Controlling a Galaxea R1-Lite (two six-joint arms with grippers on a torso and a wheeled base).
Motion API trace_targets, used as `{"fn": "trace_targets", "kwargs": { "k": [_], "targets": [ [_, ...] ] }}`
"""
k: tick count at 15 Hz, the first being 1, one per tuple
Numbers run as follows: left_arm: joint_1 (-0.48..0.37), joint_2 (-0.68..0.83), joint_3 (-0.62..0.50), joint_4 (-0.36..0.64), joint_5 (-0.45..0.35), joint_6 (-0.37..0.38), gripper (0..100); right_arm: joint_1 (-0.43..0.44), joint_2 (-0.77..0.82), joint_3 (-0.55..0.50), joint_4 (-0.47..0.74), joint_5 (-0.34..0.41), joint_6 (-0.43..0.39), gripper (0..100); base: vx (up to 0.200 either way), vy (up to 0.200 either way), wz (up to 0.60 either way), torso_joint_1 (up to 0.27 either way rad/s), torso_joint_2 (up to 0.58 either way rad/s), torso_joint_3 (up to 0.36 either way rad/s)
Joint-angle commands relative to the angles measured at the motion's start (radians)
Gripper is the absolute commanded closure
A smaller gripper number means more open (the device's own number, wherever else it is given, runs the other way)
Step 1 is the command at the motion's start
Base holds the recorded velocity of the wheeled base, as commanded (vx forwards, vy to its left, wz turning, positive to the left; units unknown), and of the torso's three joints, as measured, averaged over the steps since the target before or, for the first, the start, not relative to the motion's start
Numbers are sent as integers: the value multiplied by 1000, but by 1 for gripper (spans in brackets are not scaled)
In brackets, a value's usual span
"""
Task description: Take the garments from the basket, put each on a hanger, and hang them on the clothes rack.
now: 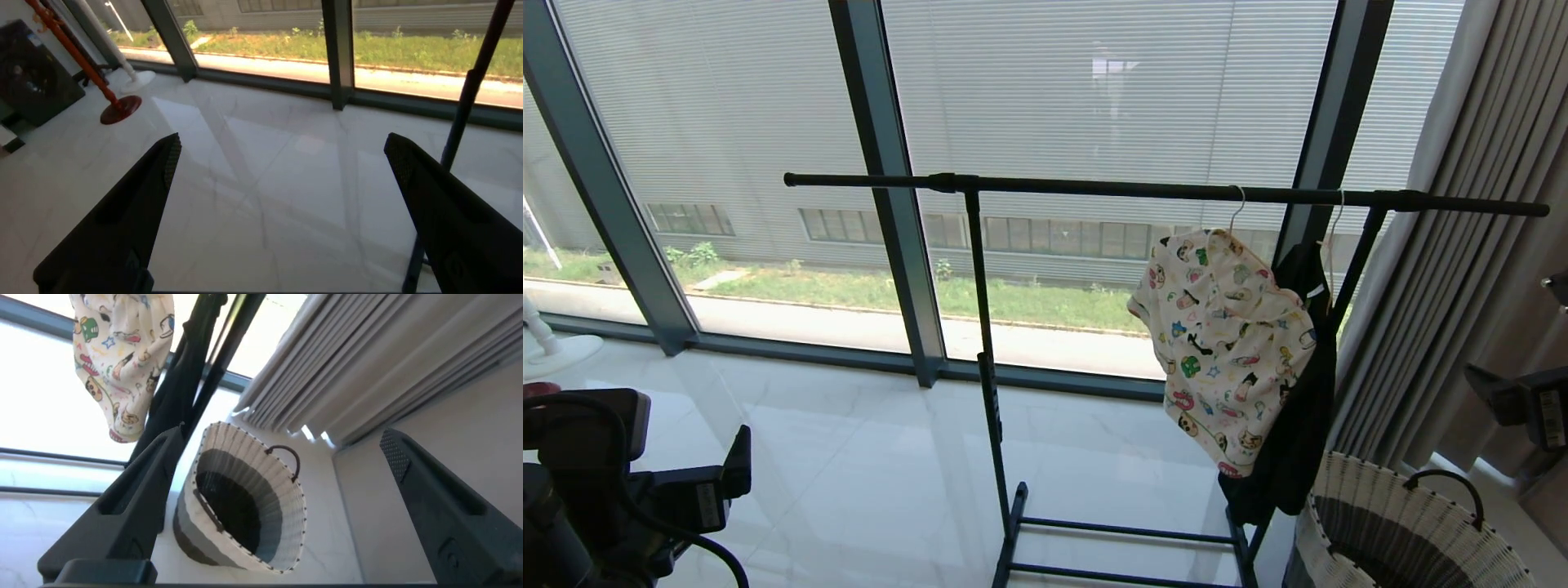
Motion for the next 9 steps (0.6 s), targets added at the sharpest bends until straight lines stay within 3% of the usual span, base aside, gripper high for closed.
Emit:
{"fn": "trace_targets", "kwargs": {
  "k": [1,4,9],
  "targets": [
    [0,-4,0,0,0,0,0,0,-26,3,0,0,-6,0,0,0,0,0,0,0],
    [0,-15,0,0,2,2,0,0,-45,22,-1,9,-23,0,0,0,0,-15,37,22],
    [0,-15,0,0,2,3,0,0,-49,26,-1,14,-23,0,0,0,0,-205,455,237]
  ]
}}
